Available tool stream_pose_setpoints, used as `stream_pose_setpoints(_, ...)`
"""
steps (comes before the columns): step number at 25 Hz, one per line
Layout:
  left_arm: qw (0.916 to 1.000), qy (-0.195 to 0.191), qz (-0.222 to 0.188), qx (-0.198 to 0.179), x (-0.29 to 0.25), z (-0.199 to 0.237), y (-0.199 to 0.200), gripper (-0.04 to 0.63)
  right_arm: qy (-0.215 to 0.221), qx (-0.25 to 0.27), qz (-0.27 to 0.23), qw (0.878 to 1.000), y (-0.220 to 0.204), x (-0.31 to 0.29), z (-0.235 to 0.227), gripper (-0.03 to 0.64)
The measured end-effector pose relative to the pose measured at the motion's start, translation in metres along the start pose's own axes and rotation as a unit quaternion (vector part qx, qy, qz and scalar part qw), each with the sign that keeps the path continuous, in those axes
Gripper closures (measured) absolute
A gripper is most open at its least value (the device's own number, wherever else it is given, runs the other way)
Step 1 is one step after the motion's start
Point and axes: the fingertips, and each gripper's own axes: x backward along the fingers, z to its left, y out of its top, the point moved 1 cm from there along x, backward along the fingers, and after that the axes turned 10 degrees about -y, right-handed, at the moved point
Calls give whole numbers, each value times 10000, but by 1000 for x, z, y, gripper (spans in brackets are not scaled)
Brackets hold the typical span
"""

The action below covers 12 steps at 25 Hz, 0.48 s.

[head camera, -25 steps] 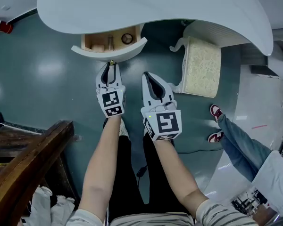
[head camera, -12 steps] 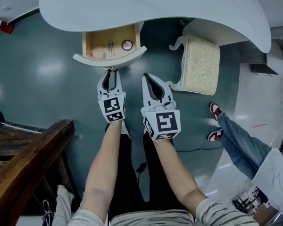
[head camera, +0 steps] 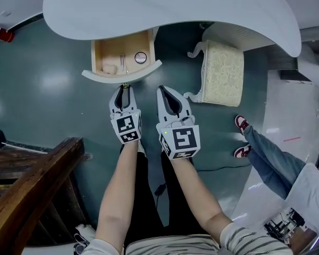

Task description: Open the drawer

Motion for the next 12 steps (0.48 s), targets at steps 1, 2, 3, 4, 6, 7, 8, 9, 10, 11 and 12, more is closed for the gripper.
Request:
stream_pose_setpoints(1, 10000, -14, 13, -14, 2, 0, -1, 497, 7, 7, 1, 10000, 0, 1, 1, 604)
stream_pose_setpoints(2, 10000, -31, 28, -36, 4, 0, -2, 497, 13, 2, 5, 10000, 0, 1, 2, 603)
stream_pose_setpoints(3, 10000, -51, 43, -58, 7, 0, -3, 497, 13, -10, 14, 10000, -1, 2, 3, 603)
stream_pose_setpoints(4, 9999, -72, 59, -71, 9, -2, -5, 497, 11, -20, 28, 10000, -2, 4, 3, 603)
stream_pose_setpoints(6, 9999, -112, 85, -84, 12, -4, -7, 497, 11, -20, 54, 10000, -2, 6, 3, 603)
stream_pose_setpoints(7, 9998, -126, 95, -95, 13, -5, -8, 497, 13, -16, 61, 10000, -2, 6, 3, 603)
stream_pose_setpoints(8, 9998, -132, 102, -109, 14, -5, -9, 497, 17, -13, 68, 10000, -1, 6, 3, 603)
stream_pose_setpoints(9, 9998, -130, 110, -118, 15, -6, -9, 497, 20, -11, 74, 10000, -1, 6, 4, 604)
stream_pose_setpoints(10, 9998, -122, 119, -114, 17, -6, -9, 497, 19, -11, 79, 10000, -1, 6, 4, 603)
stream_pose_setpoints(11, 9998, -113, 129, -107, 19, -8, -10, 497, 11, -16, 86, 10000, -1, 7, 4, 603)
stream_pose_setpoints(12, 9998, -106, 141, -110, 21, -9, -12, 497, 0, -26, 92, 10000, -2, 7, 3, 603)
